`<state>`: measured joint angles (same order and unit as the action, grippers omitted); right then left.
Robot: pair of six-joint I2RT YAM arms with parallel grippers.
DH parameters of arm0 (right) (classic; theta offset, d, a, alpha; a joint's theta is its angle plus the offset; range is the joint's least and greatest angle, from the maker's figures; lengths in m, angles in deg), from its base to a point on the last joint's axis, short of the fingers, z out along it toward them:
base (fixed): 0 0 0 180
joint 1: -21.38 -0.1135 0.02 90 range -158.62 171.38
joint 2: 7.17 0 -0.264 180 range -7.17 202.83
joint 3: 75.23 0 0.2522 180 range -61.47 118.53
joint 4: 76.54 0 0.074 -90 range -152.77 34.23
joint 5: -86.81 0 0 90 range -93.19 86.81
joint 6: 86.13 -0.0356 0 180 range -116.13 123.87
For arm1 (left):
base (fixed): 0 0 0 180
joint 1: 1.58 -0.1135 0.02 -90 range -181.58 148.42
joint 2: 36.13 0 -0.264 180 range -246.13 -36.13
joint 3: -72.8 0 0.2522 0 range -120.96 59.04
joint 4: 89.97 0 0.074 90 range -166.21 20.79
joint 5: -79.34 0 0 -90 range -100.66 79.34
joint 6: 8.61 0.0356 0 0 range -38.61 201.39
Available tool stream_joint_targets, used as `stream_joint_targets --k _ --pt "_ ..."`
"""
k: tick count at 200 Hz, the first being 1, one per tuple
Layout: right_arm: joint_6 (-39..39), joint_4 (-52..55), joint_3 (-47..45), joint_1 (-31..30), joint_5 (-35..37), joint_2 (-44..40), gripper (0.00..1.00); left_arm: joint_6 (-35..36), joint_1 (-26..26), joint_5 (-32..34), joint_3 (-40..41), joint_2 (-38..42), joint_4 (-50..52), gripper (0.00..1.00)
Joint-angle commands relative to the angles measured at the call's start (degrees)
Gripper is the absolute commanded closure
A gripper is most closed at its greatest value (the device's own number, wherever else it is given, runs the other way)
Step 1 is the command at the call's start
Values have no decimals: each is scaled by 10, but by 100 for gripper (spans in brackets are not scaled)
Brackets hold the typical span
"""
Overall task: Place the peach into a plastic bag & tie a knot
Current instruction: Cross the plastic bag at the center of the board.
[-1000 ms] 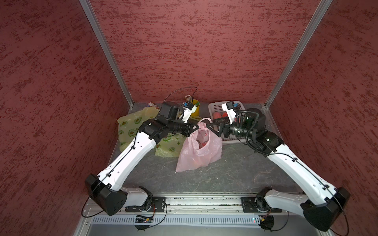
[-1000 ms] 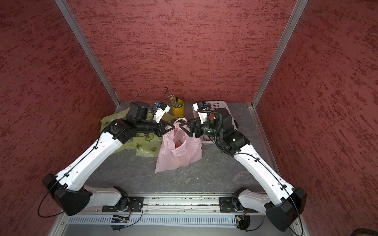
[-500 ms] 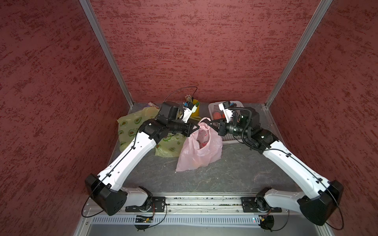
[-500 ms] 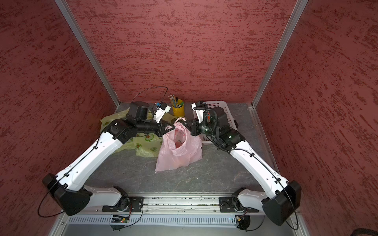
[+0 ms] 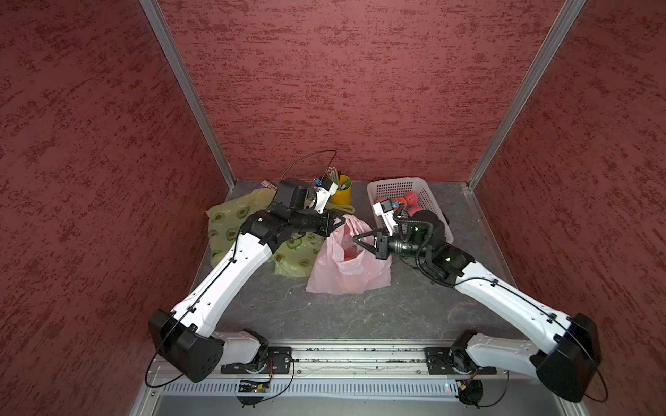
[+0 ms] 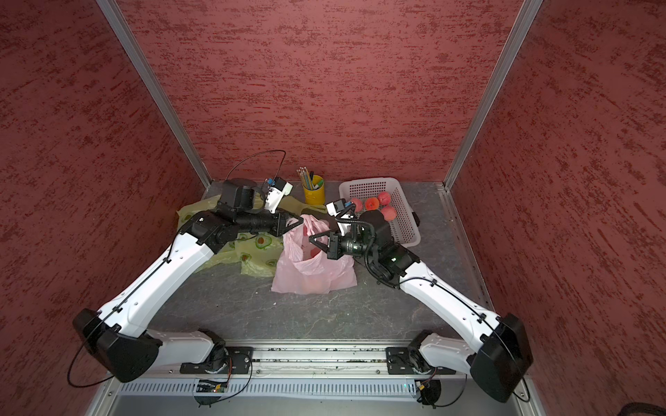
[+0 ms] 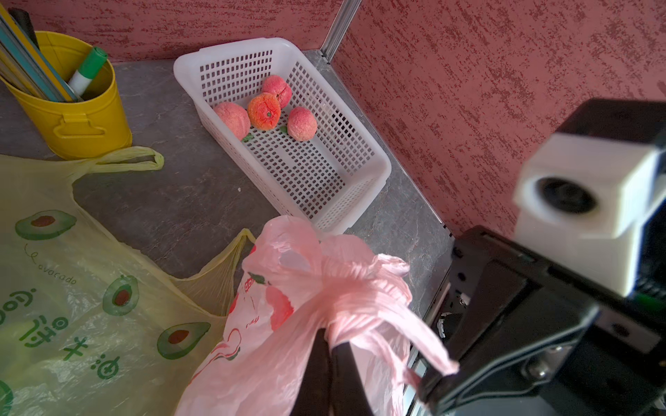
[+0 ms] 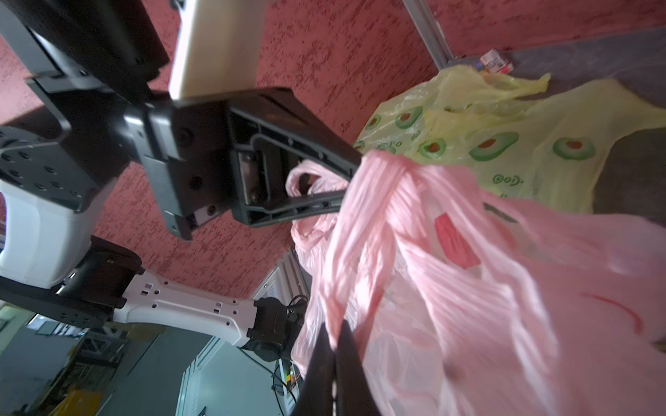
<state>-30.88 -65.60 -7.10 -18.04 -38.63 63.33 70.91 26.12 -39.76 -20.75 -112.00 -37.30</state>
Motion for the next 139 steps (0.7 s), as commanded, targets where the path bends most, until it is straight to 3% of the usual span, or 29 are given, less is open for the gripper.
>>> stream_joint_targets --k 1,74,139 --pt "-28 -71 -1 -13 -1 28 100 -9 -4 -13 3 8 -24 100" --pt "-11 -70 16 -13 52 65 100 -1 -5 -27 6 11 3 100" --pt "-14 -74 7 -13 65 51 100 1 -4 -24 6 11 16 81"
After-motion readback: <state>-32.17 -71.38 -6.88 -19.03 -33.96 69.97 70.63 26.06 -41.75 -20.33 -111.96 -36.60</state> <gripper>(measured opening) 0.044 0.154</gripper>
